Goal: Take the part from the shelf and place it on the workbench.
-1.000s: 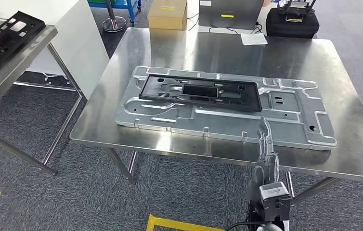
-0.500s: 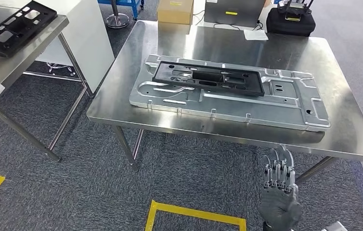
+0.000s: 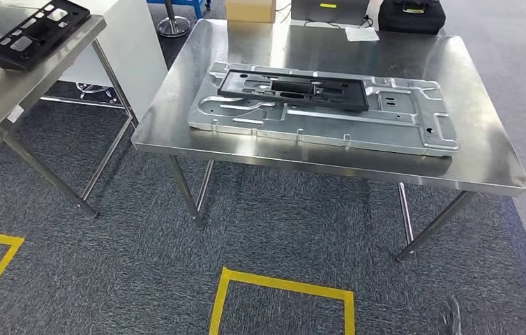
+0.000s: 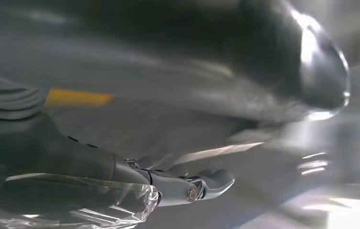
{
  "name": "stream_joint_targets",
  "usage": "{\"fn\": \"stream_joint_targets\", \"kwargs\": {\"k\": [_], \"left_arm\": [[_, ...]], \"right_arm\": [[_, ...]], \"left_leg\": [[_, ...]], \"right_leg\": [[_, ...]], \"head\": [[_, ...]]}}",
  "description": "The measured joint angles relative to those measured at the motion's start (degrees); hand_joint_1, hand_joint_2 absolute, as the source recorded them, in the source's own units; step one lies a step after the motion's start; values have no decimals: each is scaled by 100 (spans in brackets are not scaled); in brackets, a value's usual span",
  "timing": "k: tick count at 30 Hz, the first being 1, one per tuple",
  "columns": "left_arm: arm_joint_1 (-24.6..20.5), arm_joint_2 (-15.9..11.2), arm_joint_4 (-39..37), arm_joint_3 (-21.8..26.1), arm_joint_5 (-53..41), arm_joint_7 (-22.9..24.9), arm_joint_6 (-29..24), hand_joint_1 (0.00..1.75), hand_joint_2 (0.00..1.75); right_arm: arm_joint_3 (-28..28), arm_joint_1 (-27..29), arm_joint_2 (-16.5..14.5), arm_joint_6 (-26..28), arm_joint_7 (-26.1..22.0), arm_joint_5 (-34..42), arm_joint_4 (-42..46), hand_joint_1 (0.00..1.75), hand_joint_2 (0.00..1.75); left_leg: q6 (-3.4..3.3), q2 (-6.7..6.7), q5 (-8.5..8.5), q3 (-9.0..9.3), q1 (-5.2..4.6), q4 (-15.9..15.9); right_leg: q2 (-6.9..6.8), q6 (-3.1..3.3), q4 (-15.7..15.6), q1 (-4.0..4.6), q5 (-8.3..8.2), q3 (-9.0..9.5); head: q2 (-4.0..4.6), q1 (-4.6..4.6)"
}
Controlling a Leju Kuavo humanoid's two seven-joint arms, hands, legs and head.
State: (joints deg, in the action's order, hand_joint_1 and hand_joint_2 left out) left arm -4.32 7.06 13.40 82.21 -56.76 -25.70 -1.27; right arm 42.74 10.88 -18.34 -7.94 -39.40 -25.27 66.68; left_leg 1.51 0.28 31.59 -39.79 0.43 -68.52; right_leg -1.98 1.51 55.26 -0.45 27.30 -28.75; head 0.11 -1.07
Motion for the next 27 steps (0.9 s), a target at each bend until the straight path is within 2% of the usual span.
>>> {"fn": "stream_joint_targets", "kwargs": {"k": [1, 2, 3, 4, 5, 6, 7, 8, 9, 10, 11, 12, 14, 15, 16, 17, 18, 19, 20, 21, 22, 23, 24, 25, 26, 27], "left_arm": [[1, 0, 0, 2, 0, 0, -1, 0, 0], [-1, 0, 0, 3, 1, 0, -2, 0, 0], [-3, 0, 0, 4, 1, 0, -4, 0, 0], [-8, 0, 0, 5, 2, 0, -7, 0, 0], [-20, 3, 0, 5, 3, 0, -10, 0, 0], [-39, 7, 0, 6, 4, 0, -15, 0, 0], [-60, 10, 0, 6, 9, 0, -21, 0, 0], [-79, 14, 0, 6, 13, 0, -29, 0, 0], [-88, 14, 1, 7, 20, 0, -39, 0, 0], [-86, 15, 1, 10, 27, 1, -49, 0, 0], [-80, 17, 1, 14, 32, 2, -60, 0, 0], [-74, 19, 1, 18, 39, 3, -70, 0, 0], [-75, 28, 2, 21, 49, 4, -86, 0, 0], [-77, 31, 2, 21, 54, 3, -89, 0, 0], [-75, 35, 2, 21, 56, 1, -89, 0, 0], [-70, 38, 2, 21, 57, -2, -87, 0, 0], [-67, 40, 2, 21, 57, -6, -86, 0, 0], [-65, 43, 2, 21, 57, -10, -86, 0, 0], [-67, 48, 2, 21, 57, -13, -86, 0, 0], [-72, 55, 2, 21, 57, -17, -86, 0, 0], [-77, 63, 2, 21, 57, -20, -86, 0, 0], [-81, 69, 2, 22, 58, -22, -88, 0, 0], [-77, 73, 2, 23, 58, -25, -89, 0, 0], [-65, 69, 3, 26, 58, -26, -93, 0, 0], [-52, 64, 4, 31, 58, -27, -96, 0, 0], [-39, 61, 5, 35, 58, -28, -98, 0, 0]], "right_arm": [[252, -109, 5, 258, 11, -291, -353, 0, 0], [493, -219, 17, 498, 35, -513, -718, 0, 0], [713, -324, 34, 708, 63, -676, -1069, 0, 0], [923, -426, 58, 891, 99, -805, -1420, 0, 0], [1108, -518, 89, 1032, 139, -894, -1733, 0, 0], [1267, -594, 118, 1147, 188, -959, -2009, 0, 0], [1419, -667, 157, 1262, 265, -1026, -2270, 0, 0], [1555, -741, 196, 1384, 363, -1101, -2524, 0, 0], [1684, -807, 234, 1514, 483, -1185, -2775, 0, 0], [1804, -866, 278, 1644, 617, -1273, -3013, 0, 0], [1911, -918, 321, 1760, 756, -1358, -3233, 0, 0], [2015, -953, 362, 1857, 892, -1433, -3433, 0, 0], [2204, -990, 435, 1990, 1137, -1541, -3769, 0, 0], [2289, -1003, 462, 2035, 1251, -1584, -3911, 0, 0], [2364, -1019, 494, 2075, 1368, -1624, -4029, 0, 0], [2432, -1041, 524, 2112, 1495, -1672, -4131, 0, 0], [2495, -1066, 548, 2150, 1634, -1727, -4228, 0, 0], [2551, -1090, 569, 2186, 1761, -1780, -4311, 0, 0], [2601, -1113, 589, 2216, 1874, -1831, -4383, 0, 0], [2641, -1131, 604, 2236, 1970, -1879, -4446, 0, 0], [2673, -1147, 615, 2248, 2049, -1922, -4503, 0, 0], [2703, -1161, 623, 2253, 2115, -1966, -4557, 0, 0], [2730, -1174, 625, 2253, 2172, -2003, -4607, 0, 0], [2756, -1184, 622, 2254, 2211, -2028, -4656, 0, 0], [2780, -1200, 623, 2254, 2239, -2045, -4697, 0, 0], [2799, -1211, 624, 2254, 2258, -2056, -4729, 0, 0]], "left_leg": [[38, -2, 81, -20, 23, -316], [72, -5, 5, 27, 46, -506], [101, -16, -174, 155, 67, -520], [124, -52, -356, 379, 86, -350], [141, -147, -398, 695, 98, 7], [131, -245, -322, 1024, 85, 445], [86, -329, -194, 1263, 66, 805], [21, -378, -69, 1400, 42, 1051], [-64, -356, -44, 1419, 12, 1150], [-146, -322, -94, 1368, 9, 1158], [-207, -290, -166, 1320, 7, 1175], [-264, -255, -253, 1256, 8, 1195], [-336, -166, -430, 1071, 1, 1207], [-355, -108, -511, 964, -12, 1200], [-358, -47, -593, 854, -26, 1190], [-352, 14, -670, 744, -36, 1176], [-341, 72, -745, 636, -41, 1159], [-325, 134, -816, 528, -43, 1139], [-306, 193, -882, 435, -39, 1115], [-280, 252, -942, 359, -45, 1091], [-251, 304, -1003, 310, -49, 1081], [-215, 355, -1066, 279, -49, 1084], [-176, 412, -1135, 258, -54, 1104], [-137, 469, -1210, 232, -52, 1135], [-108, 481, -1213, 189, -48, 1132], [-87, 432, -1094, 124, -46, 1051]], "right_leg": [[-44, -9, 26, -1, -66, -108], [-94, -24, 67, -4, -125, -225], [-146, -43, 119, -11, -174, -342], [-194, -68, 184, -19, -213, -459], [-236, -98, 256, -23, -243, -555], [-273, -130, 326, -25, -266, -624], [-316, -169, 376, -24, -291, -659], [-363, -210, 400, -24, -324, -671], [-415, -252, 397, -32, -367, -671], [-440, -300, 385, -45, -402, -671], [-377, -347, 403, -61, -355, -690], [-257, -385, 497, -73, -190, -725], [47, -425, 1016, -83, 427, -858], [128, -423, 1371, -80, 712, -927], [164, -417, 1682, -76, 867, -965], [178, -405, 1854, -71, 867, -934], [189, -386, 1842, -67, 748, -812], [218, -360, 1627, -63, 576, -586], [319, -323, 1242, -58, 453, -272], [450, -284, 775, -51, 425, 58], [567, -256, 394, -42, 455, 307], [646, -229, 143, -30, 511, 453], [637, -209, 37, -15, 531, 490], [570, -184, 34, -21, 487, 448], [491, -144, 28, -31, 425, 394], [413, -98, 22, -44, 354, 326]], "head": [[0, -2], [0, -3], [0, -3], [0, -4], [0, -6], [0, -8], [0, -7], [0, -10], [0, -11], [0, -16], [0, -20], [0, -21], [0, -16], [0, -15], [0, -14], [0, -15], [0, -14], [0, -15], [0, -16], [0, -16], [0, -20], [0, -21], [0, -21], [0, -18], [0, -17], [0, -26]]}}
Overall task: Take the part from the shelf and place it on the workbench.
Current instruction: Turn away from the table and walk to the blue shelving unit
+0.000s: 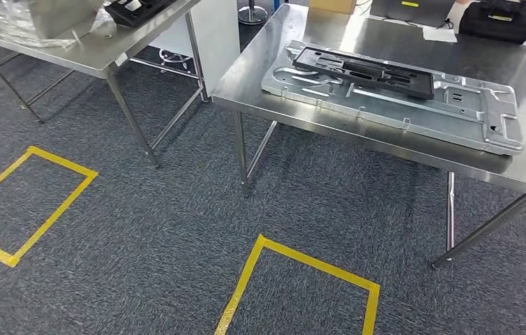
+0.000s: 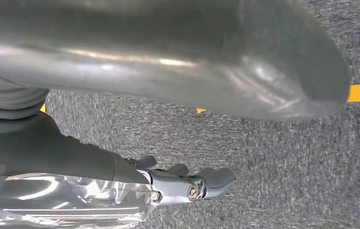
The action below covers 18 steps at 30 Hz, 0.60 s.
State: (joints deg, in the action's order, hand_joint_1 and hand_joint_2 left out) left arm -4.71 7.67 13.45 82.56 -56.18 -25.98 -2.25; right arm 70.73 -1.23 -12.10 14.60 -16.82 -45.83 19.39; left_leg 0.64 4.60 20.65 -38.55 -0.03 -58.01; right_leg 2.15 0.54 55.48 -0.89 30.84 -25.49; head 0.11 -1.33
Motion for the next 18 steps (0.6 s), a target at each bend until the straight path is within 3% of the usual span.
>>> {"fn": "stream_joint_targets", "kwargs": {"k": [1, 3, 4, 5, 6, 7, 8, 10, 11, 12, 13, 14, 15, 16, 18], "left_arm": [[10, -4, 1, 4, 0, 0, -2, 0, 0], [11, -4, 1, 7, -1, 1, -2, 0, 0], [9, -4, 1, 7, -2, 2, -2, 0, 0], [7, -4, 1, 7, -4, 2, -2, 0, 0], [7, -4, 1, 7, -7, 2, -2, 0, 0], [7, -4, 1, 7, -9, 2, -2, 0, 0], [3, -5, 1, 7, -11, 2, -2, 0, 0], [-25, -8, 2, 8, -20, 1, -2, 0, 0], [-43, -9, 3, 8, -26, 1, -1, 0, 0], [-53, -11, 3, 7, -35, -1, -1, 0, 0], [-47, -14, 3, 7, -45, -1, -3, 0, 0], [-32, -15, 3, 6, -54, 0, -7, 0, 0], [-12, -16, 3, 6, -64, 2, -14, 0, 0], [2, -16, 3, 6, -70, 5, -22, 0, 0], [6, -16, 3, 6, -82, 11, -38, 0, 0]], "right_arm": [[15, -4, 2, -1, 14, -14, -28, 0, 0], [39, 1, 9, -4, 36, -52, -64, 0, 0], [51, 8, 12, -6, 43, -66, -81, 0, 0], [66, 9, 15, -8, 46, -74, -96, 0, 0], [80, 6, 17, -9, 46, -78, -107, 0, 0], [93, -2, 19, -9, 47, -79, -117, 0, 0], [102, -19, 20, -13, 47, -84, -126, 0, 0], [112, -36, 22, -30, 45, -115, -143, 0, 0], [113, -44, 23, -42, 43, -146, -151, 0, 0], [114, -45, 26, -55, 40, -184, -157, 0, 0], [114, -55, 27, -71, 34, -225, -163, 0, 0], [113, -66, 31, -89, 28, -262, -167, 0, 0], [113, -71, 38, -104, 22, -295, -171, 0, 0], [112, -68, 44, -116, 18, -323, -178, 0, 0], [111, -39, 56, -122, 17, -373, -195, 0, 0]], "left_leg": [[21, -95, 235, -84, 10, -188], [80, -315, 877, -252, 47, -880], [118, -371, 1064, -302, 67, -1256], [151, -400, 1100, -294, 84, -1534], [175, -417, 1004, -208, 98, -1649], [186, -444, 844, -14, 110, -1552], [185, -513, 732, 290, 117, -1255], [137, -702, 830, 1016, 92, -353], [93, -772, 947, 1246, 67, -7], [42, -779, 1030, 1350, 39, 201], [-20, -745, 1038, 1339, 24, 277], [-72, -710, 994, 1298, 26, 292], [-125, -671, 942, 1264, 31, 313], [-176, -637, 882, 1220, 40, 332], [-240, -547, 764, 1094, 33, 334]], "right_leg": [[-82, 38, -8, -14, -73, -80], [-247, 74, 0, 1, -198, -242], [-335, 69, 12, 10, -257, -326], [-424, 60, 34, 14, -314, -421], [-505, 49, 66, 17, -365, -521], [-578, 34, 106, 17, -410, -626], [-638, 15, 156, 18, -451, -717], [-746, -43, 246, 27, -516, -841], [-800, -82, 271, 27, -548, -867], [-857, -120, 276, 22, -584, -881], [-915, -161, 266, 15, -619, -885], [-889, -204, 273, -5, -623, -889], [-775, -241, 335, -19, -538, -913], [-615, -270, 488, -27, -357, -966], [-302, -290, 1089, -35, 182, -1156]], "head": [[0, -14], [0, -39], [0, -43], [0, -43], [0, -45], [0, -45], [0, -47], [0, -54], [0, -58], [0, -61], [0, -60], [0, -60], [0, -59], [0, -56], [0, -55]]}}
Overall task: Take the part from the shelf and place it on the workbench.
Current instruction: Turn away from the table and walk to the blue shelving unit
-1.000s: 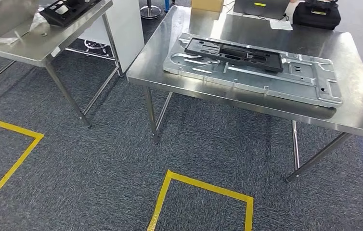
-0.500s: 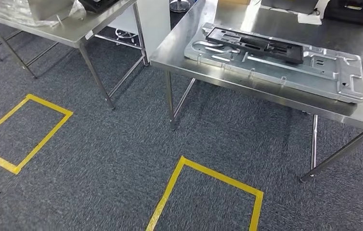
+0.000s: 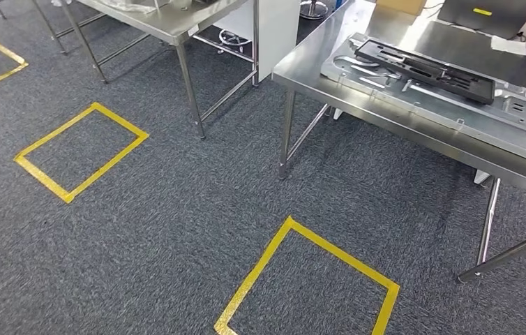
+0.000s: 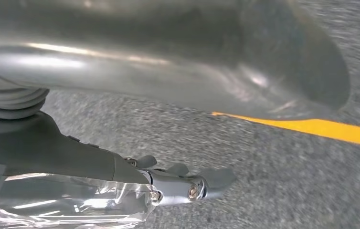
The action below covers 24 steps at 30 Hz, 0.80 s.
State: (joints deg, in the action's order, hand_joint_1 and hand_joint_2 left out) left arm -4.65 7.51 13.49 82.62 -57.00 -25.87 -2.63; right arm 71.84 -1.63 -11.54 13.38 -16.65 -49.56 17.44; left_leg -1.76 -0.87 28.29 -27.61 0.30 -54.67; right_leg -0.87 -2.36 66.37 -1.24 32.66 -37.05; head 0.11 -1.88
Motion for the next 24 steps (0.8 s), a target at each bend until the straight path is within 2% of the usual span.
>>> {"fn": "stream_joint_targets", "kwargs": {"k": [1, 2, 3, 4, 5, 6, 7, 8, 9, 11, 12, 13, 15, 16, 17, 18, 19, 20, 22, 23, 24], "left_arm": [[-4, 1, 0, 0, -3, 2, -4, 0, 0], [-4, 1, 0, -1, -7, 3, -10, 0, 0], [1, 1, 0, -1, -10, 3, -16, 0, 0], [6, 1, 0, -1, -14, 4, -27, 0, 0], [12, 1, 0, -2, -23, 5, -40, 0, 0], [14, 2, 0, -2, -37, 8, -55, 0, 0], [13, 2, 0, -4, -53, 13, -68, 0, 0], [11, 2, 0, -6, -69, 19, -78, 0, 0], [9, 2, 0, -9, -86, 26, -84, 0, 0], [16, -1, 0, -15, -107, 38, -89, 0, 0], [24, -3, 0, -18, -115, 41, -90, 0, 0], [30, -4, 0, -22, -120, 42, -91, 0, 0], [32, -5, 0, -36, -140, 45, -97, 0, 0], [31, -3, 0, -42, -155, 46, -101, 0, 0], [33, -2, 0, -46, -168, 48, -107, 0, 0], [38, 1, 0, -49, -184, 49, -116, 0, 0], [44, 3, 0, -52, -201, 51, -132, 0, 0], [49, 4, 0, -56, -215, 53, -154, 0, 0], [47, 7, 0, -70, -244, 56, -193, 0, 0], [43, 9, 0, -81, -250, 56, -205, 0, 0], [43, 13, 0, -92, -262, 56, -215, 0, 0]], "right_arm": [[0, 16, 2, 0, 6, -25, -8, 0, 0], [0, 26, 5, 0, 18, -58, -14, 0, 0], [0, 31, 10, 0, 40, -100, -20, 0, 0], [0, 31, 17, -3, 74, -155, -26, 0, 0], [0, 31, 22, -10, 114, -216, -31, 0, 0], [0, 31, 26, -25, 159, -275, -38, 0, 0], [-1, 34, 28, -50, 204, -332, -46, 0, 0], [-4, 39, 28, -78, 243, -383, -61, 0, 0], [-9, 43, 29, -111, 278, -426, -79, 0, 0], [-30, 42, 26, -173, 325, -496, -120, 0, 0], [-44, 37, 23, -201, 345, -524, -136, 0, 0], [-64, 36, 20, -228, 365, -557, -150, 0, 0], [-109, 47, 17, -285, 412, -632, -176, 0, 0], [-130, 55, 17, -315, 431, -667, -189, 0, 0], [-147, 60, 17, -348, 447, -695, -204, 0, 0], [-163, 61, 17, -378, 459, -716, -221, 0, 0], [-178, 59, 16, -404, 468, -731, -237, 0, 0], [-194, 56, 13, -428, 476, -741, -252, 0, 0], [-227, 53, 5, -459, 490, -750, -281, 0, 0], [-239, 53, 2, -472, 494, -750, -293, 0, 0], [-249, 51, -1, -489, 498, -750, -304, 0, 0]], "left_leg": [[-13, 56, -53, -72, -10, -8], [-13, 116, -101, -144, -18, -20], [-4, 179, -146, -211, -22, -38], [12, 241, -183, -271, -21, -58], [33, 302, -215, -322, -17, -84], [58, 358, -241, -376, -16, -115], [86, 411, -261, -425, -18, -149], [117, 460, -282, -466, -22, -182], [151, 507, -304, -500, -25, -204], [221, 592, -340, -541, -19, -234], [250, 554, -297, -580, -17, -296], [278, 473, -180, -660, -14, -461], [328, 249, 229, -950, -1, -1132], [352, 191, 421, -1109, 10, -1527], [369, 160, 525, -1211, 20, -1815], [377, 142, 520, -1212, 27, -1914], [371, 120, 406, -1087, 31, -1764], [350, 74, 235, -864, 29, -1423], [268, -138, -15, -371, -13, -607], [225, -227, -57, -239, -41, -360], [188, -278, -52, -188, -68, -239]], "right_leg": [[53, 3, 338, 1, 201, -90], [74, 6, 577, 1, 283, -127], [81, 11, 635, 0, 242, -75], [90, 18, 479, -2, 114, 82], [130, 29, 143, -6, -44, 332], [228, 47, -275, -10, -147, 618], [322, 68, -622, -11, -201, 840], [397, 92, -860, -10, -210, 976], [428, 120, -961, 0, -189, 1024], [318, 194, -985, -1, -208, 1000], [255, 238, -992, -4, -229, 993], [183, 287, -1005, -9, -250, 981], [38, 350, -1013, 11, -278, 944], [-39, 367, -1008, 25, -284, 922], [-114, 373, -1001, 37, -289, 904], [-185, 375, -992, 46, -291, 891], [-253, 374, -983, 53, -290, 886], [-316, 370, -976, 60, -288, 888], [-427, 345, -967, 78, -277, 900], [-476, 322, -963, 88, -273, 905], [-526, 293, -960, 96, -272, 908]], "head": [[0, 0], [0, -1], [0, -2], [0, -2], [0, -2], [0, -2], [0, -5], [0, -7], [0, -10], [1, -10], [2, -16], [2, -28], [1, -55], [0, -63], [0, -62], [0, -62], [0, -63], [0, -62], [0, -61], [0, -58], [0, -60]]}}
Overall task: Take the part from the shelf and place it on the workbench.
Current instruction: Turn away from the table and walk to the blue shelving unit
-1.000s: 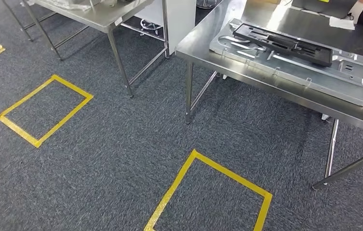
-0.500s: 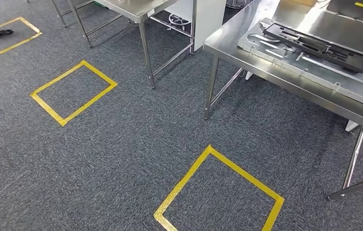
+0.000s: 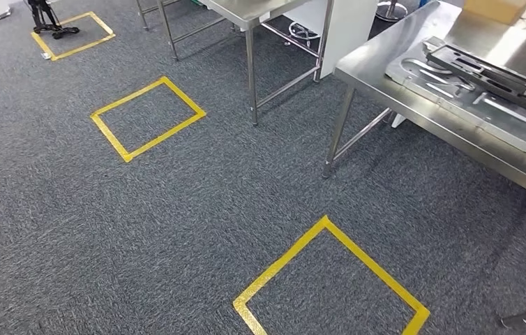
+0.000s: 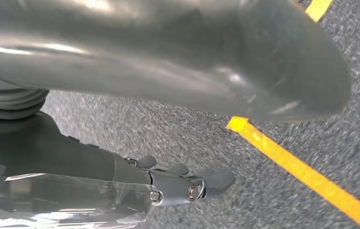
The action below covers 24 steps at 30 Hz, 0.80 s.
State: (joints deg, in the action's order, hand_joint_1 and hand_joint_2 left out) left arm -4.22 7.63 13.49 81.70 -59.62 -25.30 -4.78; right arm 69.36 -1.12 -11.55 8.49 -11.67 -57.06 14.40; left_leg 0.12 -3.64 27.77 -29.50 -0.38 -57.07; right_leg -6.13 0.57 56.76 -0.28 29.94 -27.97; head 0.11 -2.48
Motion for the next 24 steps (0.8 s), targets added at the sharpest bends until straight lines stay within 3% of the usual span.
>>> {"fn": "stream_joint_targets", "kwargs": {"k": [2, 4, 6, 8, 9, 10, 11, 13, 15, 17, 19, 20, 22, 24], "left_arm": [[15, 16, 0, -30, -43, 1, -46, 0, 0], [32, 68, 1, -72, -113, 1, -137, 0, 0], [25, 156, 2, -119, -205, -8, -260, 0, 0], [11, 259, 1, -182, -302, -29, -379, 0, 0], [9, 312, 1, -216, -339, -43, -421, 0, 0], [8, 357, 0, -247, -367, -57, -449, 0, 0], [6, 391, 0, -275, -385, -72, -462, 0, 0], [-7, 437, 0, -327, -405, -90, -475, 0, 0], [-29, 450, 1, -367, -413, -97, -479, 0, 0], [-28, 450, 1, -382, -415, -99, -476, 0, 0], [-11, 451, 0, -386, -410, -100, -473, 0, 0], [-12, 451, 1, -386, -404, -101, -473, 0, 0], [-17, 453, 1, -387, -391, -101, -473, 0, 0], [-7, 456, 0, -387, -384, -99, -474, 0, 0]], "right_arm": [[-9, -20, -2, -47, 15, 16, -11, 0, 0], [-12, -29, 17, -126, 59, 60, -14, 0, 0], [-3, -7, 59, -227, 132, 128, -17, 0, 0], [39, 13, 108, -314, 205, 203, -27, 0, 0], [69, 19, 138, -338, 229, 230, -31, 0, 0], [96, 22, 161, -351, 245, 247, -34, 0, 0], [116, 23, 184, -355, 250, 253, -35, 0, 0], [142, 34, 211, -369, 222, 245, -35, 0, 0], [157, 40, 222, -388, 161, 225, -35, 0, 0], [162, 29, 225, -396, 100, 210, -35, 0, 0], [165, 23, 227, -401, 69, 196, -35, 0, 0], [166, 30, 227, -401, 63, 186, -35, 0, 0], [168, 54, 227, -387, 61, 163, -36, 0, 0], [171, 64, 228, -354, 64, 146, -37, 0, 0]], "left_leg": [[-62, 85, -22, -17, 3, 66], [-129, 195, -77, -7, 38, 148], [-187, 297, -126, -25, 47, 189], [-216, 428, -148, -69, 38, 177], [-218, 503, -152, -82, 36, 164], [-213, 580, -152, -89, 39, 145], [-203, 656, -146, -91, 44, 120], [-159, 789, -119, -119, 43, 41], [-90, 900, -112, -183, 36, -23], [-21, 1009, -135, -241, 42, -37], [32, 906, -51, -320, 43, -174], [55, 778, 84, -426, 44, -397], [94, 515, 465, -771, 53, -1140], [116, 434, 648, -1031, 69, -1708]], "right_leg": [[-96, -66, -6, 11, 5, 18], [87, -136, 133, 0, 132, -30], [433, -185, 697, -30, 475, -303], [571, -207, 1426, -47, 765, -676], [588, -215, 1592, -50, 757, -770], [601, -221, 1534, -54, 628, -755], [635, -222, 1252, -62, 406, -634], [856, -208, 497, -91, 34, -314], [1027, -173, 149, -102, -55, -185], [959, -112, 148, -94, -52, -199], [821, -36, 121, -101, -75, -194], [741, 1, 105, -106, -84, -192], [575, 46, 103, -81, -80, -200], [414, 57, 108, -64, -73, -208]], "head": [[0, 3], [0, 17], [0, 34], [0, 40], [0, 40], [0, 40], [0, 42], [1, 42], [1, 40], [0, 39], [0, 30], [0, 18], [0, -6], [0, -6]]}}
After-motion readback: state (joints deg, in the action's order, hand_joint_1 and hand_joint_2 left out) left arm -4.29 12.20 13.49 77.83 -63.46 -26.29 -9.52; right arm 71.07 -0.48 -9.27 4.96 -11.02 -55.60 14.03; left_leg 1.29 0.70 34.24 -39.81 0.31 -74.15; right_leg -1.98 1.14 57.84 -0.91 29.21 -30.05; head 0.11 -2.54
